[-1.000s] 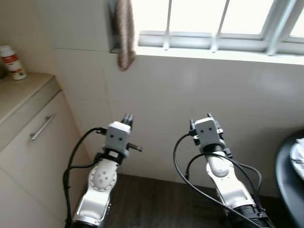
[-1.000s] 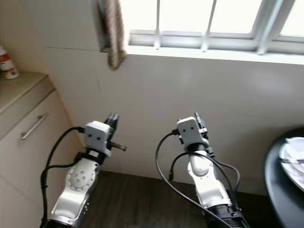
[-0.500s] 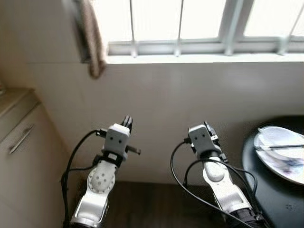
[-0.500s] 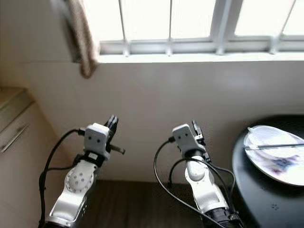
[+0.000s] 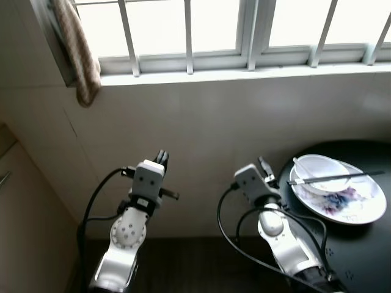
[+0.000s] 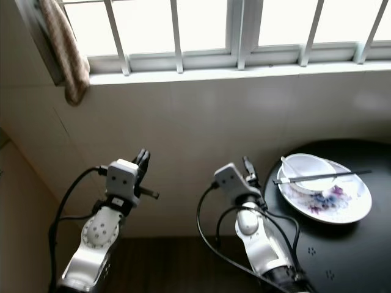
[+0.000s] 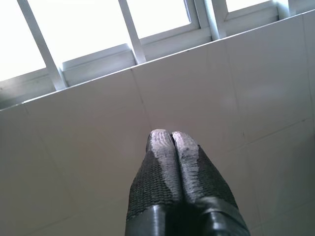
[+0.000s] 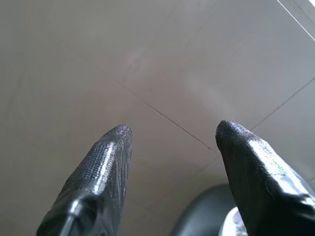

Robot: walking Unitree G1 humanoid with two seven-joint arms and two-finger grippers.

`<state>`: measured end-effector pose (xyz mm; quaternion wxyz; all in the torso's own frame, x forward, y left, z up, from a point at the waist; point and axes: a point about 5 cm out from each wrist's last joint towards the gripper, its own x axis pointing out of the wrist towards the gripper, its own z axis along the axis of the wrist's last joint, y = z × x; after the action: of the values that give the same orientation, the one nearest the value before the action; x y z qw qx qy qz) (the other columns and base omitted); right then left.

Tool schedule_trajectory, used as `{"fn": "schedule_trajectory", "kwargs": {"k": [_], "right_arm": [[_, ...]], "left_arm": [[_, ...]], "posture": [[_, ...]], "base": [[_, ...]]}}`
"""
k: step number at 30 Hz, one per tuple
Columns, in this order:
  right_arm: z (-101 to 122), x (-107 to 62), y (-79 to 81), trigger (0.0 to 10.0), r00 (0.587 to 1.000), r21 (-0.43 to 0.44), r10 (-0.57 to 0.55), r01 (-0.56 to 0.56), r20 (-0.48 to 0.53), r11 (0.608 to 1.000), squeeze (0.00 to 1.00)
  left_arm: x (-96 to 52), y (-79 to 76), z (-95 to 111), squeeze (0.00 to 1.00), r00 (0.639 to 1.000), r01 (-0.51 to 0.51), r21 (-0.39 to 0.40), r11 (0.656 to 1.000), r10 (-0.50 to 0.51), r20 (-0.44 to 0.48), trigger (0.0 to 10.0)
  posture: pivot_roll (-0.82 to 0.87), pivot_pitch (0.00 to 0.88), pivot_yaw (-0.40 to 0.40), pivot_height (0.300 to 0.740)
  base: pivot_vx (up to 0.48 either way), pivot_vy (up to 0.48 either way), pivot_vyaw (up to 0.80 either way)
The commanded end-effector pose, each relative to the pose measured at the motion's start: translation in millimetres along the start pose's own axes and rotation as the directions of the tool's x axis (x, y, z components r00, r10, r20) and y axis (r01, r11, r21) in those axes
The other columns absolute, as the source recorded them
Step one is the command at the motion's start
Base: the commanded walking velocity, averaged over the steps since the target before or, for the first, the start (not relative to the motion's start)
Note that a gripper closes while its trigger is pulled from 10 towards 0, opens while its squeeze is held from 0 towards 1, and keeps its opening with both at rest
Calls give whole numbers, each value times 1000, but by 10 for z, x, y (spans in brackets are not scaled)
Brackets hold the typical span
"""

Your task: Kitchen organization

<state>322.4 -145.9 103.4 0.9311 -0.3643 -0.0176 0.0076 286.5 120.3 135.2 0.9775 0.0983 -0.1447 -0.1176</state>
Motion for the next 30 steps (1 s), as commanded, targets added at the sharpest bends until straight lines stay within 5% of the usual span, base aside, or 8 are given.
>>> {"fn": "schedule_trajectory", "kwargs": {"k": [1, 12, 30], "right_arm": [[16, 5, 47, 10000, 1000, -42, 13, -13, 4, 999, 0], [-232, 77, -67, 10000, 999, -261, -2, -10, -46, 965, 0], [-316, 149, -17, 10000, 997, -352, 6, -31, -72, 936, 0]], "left_arm": [[-14, 51, -38, 0, 1000, -9, 7, 1000, 9, -20, 10000], [-81, 37, -164, 0, 997, -1, -1, 1000, 1, -75, 10000], [-125, 44, -250, 0, 994, 1, -1, 1000, -1, -108, 10000]], "posture": [[-84, 0, 46, 740], [-84, 0, 43, 740], [-74, 0, 43, 740]], "base": [[0, 0, 0], [0, 0, 0], [0, 0, 0]]}}
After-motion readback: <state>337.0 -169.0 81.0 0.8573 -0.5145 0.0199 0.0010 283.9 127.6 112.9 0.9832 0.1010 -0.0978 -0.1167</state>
